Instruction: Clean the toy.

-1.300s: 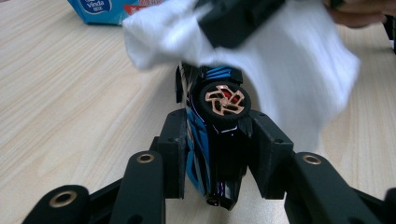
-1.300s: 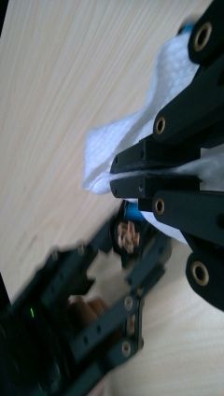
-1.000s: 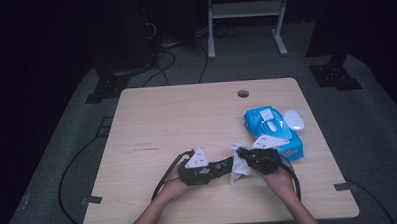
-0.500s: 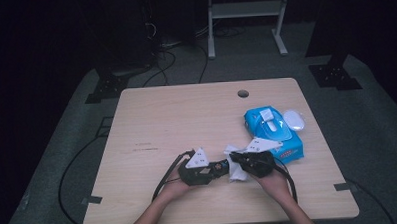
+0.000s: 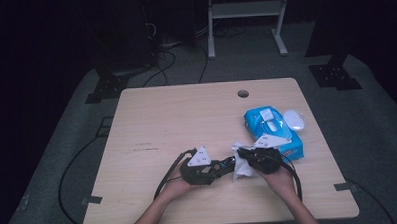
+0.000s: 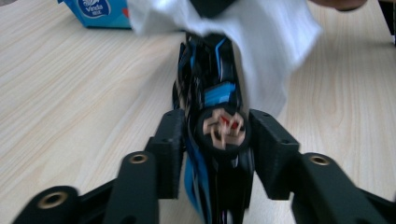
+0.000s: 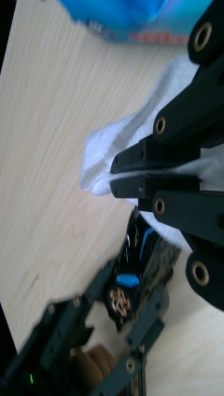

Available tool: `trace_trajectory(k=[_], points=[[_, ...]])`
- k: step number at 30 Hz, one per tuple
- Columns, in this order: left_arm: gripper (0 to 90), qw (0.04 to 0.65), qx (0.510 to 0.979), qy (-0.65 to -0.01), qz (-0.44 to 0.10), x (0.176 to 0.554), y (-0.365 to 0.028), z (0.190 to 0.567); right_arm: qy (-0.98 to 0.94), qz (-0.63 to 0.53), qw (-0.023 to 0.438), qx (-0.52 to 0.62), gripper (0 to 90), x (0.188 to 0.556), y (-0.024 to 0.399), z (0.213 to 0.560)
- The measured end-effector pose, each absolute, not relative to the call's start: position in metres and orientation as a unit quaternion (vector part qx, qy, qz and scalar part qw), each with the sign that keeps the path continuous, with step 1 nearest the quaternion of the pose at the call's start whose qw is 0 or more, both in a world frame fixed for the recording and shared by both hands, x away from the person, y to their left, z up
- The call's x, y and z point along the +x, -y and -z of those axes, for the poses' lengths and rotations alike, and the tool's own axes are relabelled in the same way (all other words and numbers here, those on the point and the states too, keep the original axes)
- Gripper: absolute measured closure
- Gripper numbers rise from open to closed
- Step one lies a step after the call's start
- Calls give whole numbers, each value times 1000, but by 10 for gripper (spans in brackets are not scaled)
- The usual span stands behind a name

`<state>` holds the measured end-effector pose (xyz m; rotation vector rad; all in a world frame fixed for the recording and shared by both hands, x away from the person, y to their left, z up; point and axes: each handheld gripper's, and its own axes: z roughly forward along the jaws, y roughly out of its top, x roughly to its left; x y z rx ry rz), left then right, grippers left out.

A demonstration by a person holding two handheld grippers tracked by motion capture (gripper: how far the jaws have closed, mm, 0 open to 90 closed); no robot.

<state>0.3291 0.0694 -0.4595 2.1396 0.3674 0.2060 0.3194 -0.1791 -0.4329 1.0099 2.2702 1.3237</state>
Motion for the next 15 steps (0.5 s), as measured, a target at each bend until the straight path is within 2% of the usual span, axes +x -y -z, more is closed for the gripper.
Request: trace_trajectory(k=[4, 10, 12, 15], points=[[486, 444, 878, -159, -81, 332, -63, 460, -807, -468, 152, 325, 859, 318, 178, 433], [457, 422, 888, -162, -87, 335, -55, 462, -786, -473, 155, 367, 860, 323, 197, 434], [387, 411, 892, -163, -95, 336, -50, 461, -787, -477, 147, 363, 860, 323, 193, 435], [370, 399, 898, -163, -90, 339, -41, 458, -793, -478, 144, 349, 860, 321, 185, 436]])
